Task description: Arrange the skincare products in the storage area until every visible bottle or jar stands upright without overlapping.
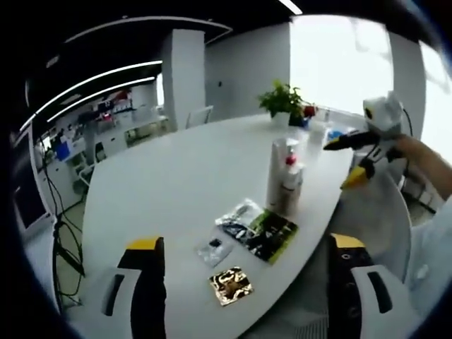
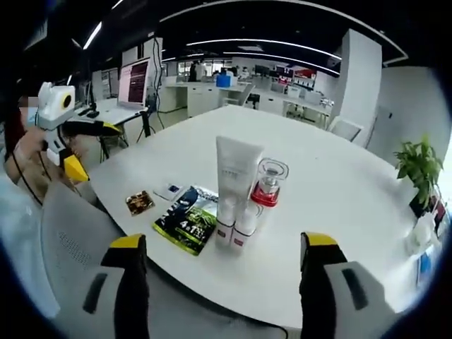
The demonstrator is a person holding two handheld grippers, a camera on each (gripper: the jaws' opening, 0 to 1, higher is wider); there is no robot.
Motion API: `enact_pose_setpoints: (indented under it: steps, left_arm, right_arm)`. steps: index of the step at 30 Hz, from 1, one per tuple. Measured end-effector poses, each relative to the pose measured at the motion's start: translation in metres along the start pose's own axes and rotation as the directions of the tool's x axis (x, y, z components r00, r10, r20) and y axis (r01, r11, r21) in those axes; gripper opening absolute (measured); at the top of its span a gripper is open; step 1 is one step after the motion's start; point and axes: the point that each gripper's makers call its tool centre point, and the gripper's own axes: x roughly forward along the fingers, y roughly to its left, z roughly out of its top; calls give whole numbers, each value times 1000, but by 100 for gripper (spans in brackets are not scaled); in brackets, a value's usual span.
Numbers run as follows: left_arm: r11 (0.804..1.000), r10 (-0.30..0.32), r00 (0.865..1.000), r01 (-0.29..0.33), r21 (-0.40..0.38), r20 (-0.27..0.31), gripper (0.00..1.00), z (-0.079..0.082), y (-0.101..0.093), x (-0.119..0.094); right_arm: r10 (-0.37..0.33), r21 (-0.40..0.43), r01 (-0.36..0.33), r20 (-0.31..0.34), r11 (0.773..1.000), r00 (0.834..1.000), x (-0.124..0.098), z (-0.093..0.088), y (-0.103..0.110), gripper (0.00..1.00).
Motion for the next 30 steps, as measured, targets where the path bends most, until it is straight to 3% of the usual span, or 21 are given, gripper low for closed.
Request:
enact_pose_setpoints:
  steps: [17,30]
  left_arm:
    - [1000,14,1000,-15,-22,-14,97,-9,5,-4]
    - [999,6,995,-10,-34,-101,97,-36,15,10]
  right_arm:
    - [-24,35,24,15,999,1000,2,3,-7,99]
    - [-18,34,17,3,999,1000,11,2,-6,99]
